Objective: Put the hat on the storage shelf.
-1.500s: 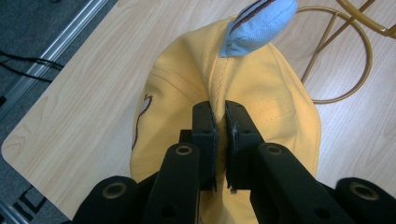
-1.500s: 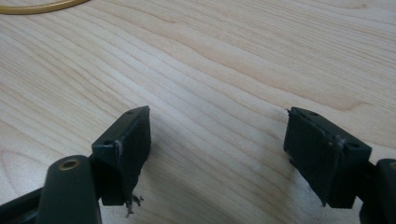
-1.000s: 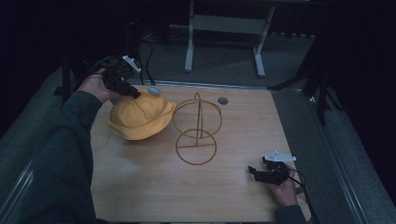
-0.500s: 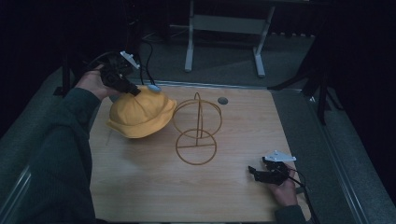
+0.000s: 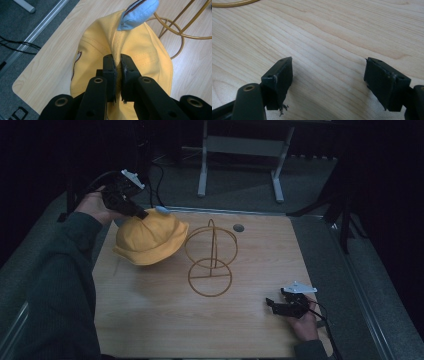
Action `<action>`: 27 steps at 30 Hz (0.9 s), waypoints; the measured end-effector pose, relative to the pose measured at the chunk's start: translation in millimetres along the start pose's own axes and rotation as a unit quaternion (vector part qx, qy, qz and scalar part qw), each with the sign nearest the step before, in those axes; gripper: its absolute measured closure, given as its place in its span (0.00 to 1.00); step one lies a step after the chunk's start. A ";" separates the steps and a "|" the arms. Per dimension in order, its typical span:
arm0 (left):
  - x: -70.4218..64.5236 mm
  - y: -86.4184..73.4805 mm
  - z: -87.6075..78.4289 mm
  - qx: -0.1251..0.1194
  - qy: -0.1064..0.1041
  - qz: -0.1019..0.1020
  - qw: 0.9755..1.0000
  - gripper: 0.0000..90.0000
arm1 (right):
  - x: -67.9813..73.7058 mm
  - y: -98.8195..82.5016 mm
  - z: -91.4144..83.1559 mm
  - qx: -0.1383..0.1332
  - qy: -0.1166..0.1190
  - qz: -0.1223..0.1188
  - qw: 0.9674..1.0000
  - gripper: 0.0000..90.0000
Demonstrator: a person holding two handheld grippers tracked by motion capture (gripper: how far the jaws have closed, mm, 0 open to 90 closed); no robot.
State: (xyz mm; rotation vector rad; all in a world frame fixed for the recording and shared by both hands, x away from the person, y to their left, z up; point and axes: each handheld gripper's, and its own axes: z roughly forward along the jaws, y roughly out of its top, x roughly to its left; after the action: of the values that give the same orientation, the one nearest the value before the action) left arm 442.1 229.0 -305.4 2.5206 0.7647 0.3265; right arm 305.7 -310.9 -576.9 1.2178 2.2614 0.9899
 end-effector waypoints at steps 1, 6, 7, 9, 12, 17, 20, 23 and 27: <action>0.1 -0.2 -0.8 -0.001 0.000 -0.001 1.000 0.94 | 0.0 0.0 0.0 0.000 0.000 0.000 1.000 0.25; 0.9 -0.9 -3.9 -0.004 0.001 -0.001 1.000 0.93 | 0.0 0.0 0.0 0.000 0.000 0.000 1.000 0.25; 1.0 -1.2 -4.9 -0.005 0.003 -0.002 1.000 0.93 | 0.0 0.0 0.0 0.000 0.000 0.000 1.000 0.25; 1.4 -1.4 -6.2 -0.004 0.003 -0.001 1.000 0.93 | 0.0 0.0 0.0 0.000 0.000 0.000 1.000 0.25; 1.5 -1.9 -7.7 -0.007 0.004 -0.002 1.000 0.93 | 0.0 0.0 0.0 0.000 0.000 0.000 1.000 0.25; 1.0 -2.7 -10.9 -0.011 0.002 0.000 1.000 0.93 | 0.0 0.0 0.0 0.000 0.000 0.000 1.000 0.25; 0.6 -2.9 -12.5 -0.012 0.002 0.002 1.000 0.93 | -0.1 0.0 0.0 0.000 0.000 0.000 1.000 0.25; 0.0 -2.6 -15.7 -0.013 0.004 0.004 1.000 0.93 | 0.0 0.0 -0.1 0.000 0.000 0.000 1.000 0.25; 0.0 -2.4 -21.2 -0.023 0.003 0.003 1.000 0.93 | 0.0 0.0 0.0 0.000 0.000 0.000 1.000 0.25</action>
State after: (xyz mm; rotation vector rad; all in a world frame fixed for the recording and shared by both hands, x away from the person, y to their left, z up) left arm 433.5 238.7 -288.5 2.4802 0.7427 0.3499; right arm 305.7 -310.9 -576.8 1.2182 2.2616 0.9899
